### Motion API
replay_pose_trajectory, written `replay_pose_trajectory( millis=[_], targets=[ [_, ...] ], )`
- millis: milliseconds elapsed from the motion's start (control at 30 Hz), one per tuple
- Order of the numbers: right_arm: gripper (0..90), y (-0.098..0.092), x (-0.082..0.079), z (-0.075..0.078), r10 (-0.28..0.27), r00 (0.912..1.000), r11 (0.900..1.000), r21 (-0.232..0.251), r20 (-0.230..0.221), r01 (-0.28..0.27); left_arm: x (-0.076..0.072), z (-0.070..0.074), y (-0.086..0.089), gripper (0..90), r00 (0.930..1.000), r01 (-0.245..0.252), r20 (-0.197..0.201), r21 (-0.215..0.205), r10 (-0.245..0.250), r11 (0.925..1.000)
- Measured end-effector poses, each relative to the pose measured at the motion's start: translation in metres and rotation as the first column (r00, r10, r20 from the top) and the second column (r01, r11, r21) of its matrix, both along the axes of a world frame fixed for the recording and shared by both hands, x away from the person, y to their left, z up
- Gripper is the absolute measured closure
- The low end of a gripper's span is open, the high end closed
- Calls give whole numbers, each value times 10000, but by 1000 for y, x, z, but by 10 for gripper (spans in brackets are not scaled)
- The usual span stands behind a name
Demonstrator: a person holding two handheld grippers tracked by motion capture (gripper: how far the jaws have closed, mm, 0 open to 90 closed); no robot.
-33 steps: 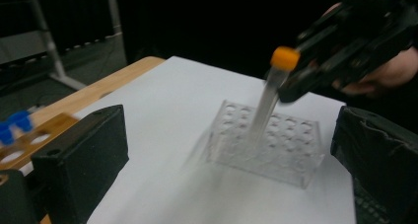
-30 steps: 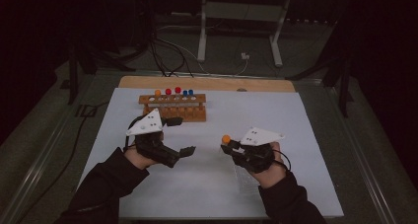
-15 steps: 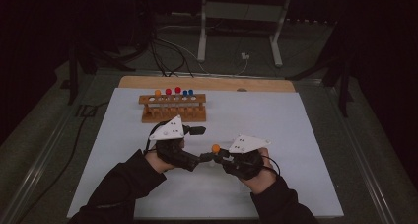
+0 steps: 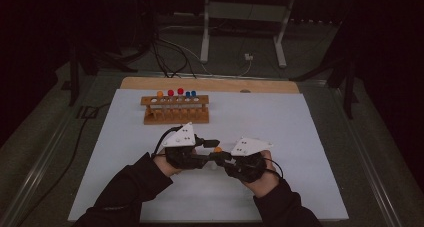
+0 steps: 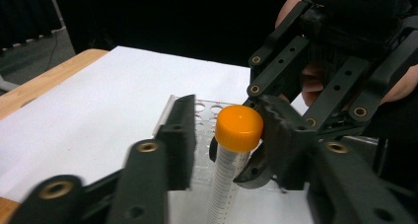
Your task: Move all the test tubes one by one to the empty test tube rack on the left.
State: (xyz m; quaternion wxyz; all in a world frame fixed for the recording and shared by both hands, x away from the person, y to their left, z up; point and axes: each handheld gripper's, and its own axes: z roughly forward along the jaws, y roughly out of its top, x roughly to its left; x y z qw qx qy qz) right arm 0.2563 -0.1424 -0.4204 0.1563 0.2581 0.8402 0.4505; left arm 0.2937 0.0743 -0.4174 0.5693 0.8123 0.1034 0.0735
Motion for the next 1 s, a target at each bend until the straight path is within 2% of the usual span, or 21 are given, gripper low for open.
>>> replay_pose_trajectory(
  millis=[67, 133, 233, 367, 467, 500, 567, 633, 733, 900, 1000],
  targets=[
    [750, 0, 0, 0, -48, 10000, 10000, 12, -3, 48, -1, 0, -1, 703, 9999, 20, 123, 8, -20, 10000],
    [748, -1, 1, 0, -11, 10000, 10000, 43, -12, 11, -1, 1, 0, 710, 9996, 62, 274, 39, -63, 10000],
    [730, -3, 0, 1, 84, 10000, 9996, 287, -13, -84, 0, 5, 3, 716, 9996, 44, 274, -23, -44, 10000],
    [569, -5, -1, 5, 94, 9999, 9986, 525, 68, -98, 5, 12, 12, 717, 9992, -226, 327, -56, 227, 9997],
    [430, -7, -3, 7, -49, 9998, 9977, 674, 209, 35, 11, 18, 24, 718, 9973, -631, 356, -168, 637, 9979],
    [373, -8, -4, 8, -139, 9998, 9968, 788, 166, 125, 12, 20, 27, 718, 9952, -846, 478, -158, 853, 9963],
    [264, -10, -4, 9, -293, 9993, 9953, 928, 225, 271, 17, 24, 35, 718, 9926, -1141, 396, -282, 1151, 9931],
    [142, -12, -4, 10, -471, 9986, 9926, 1128, 234, 442, 23, 27, 42, 718, 9881, -1469, 408, -307, 1481, 9887],
    [71, -13, -5, 10, -645, 9976, 9899, 1279, 232, 610, 29, 32, 53, 718, 9781, -1999, 547, -262, 2011, 9795],
    [14, -15, -5, 12, -734, 9970, 9882, 1369, 247, 694, 41, 42, 74, 718, 9604, -2683, 726, -212, 2691, 9631],
    [0, -17, -5, 12, -542, 9983, 9877, 1481, 231, 502, 46, 48, 86, 718, 9455, -3142, 856, -149, 3143, 9492]
  ],
)
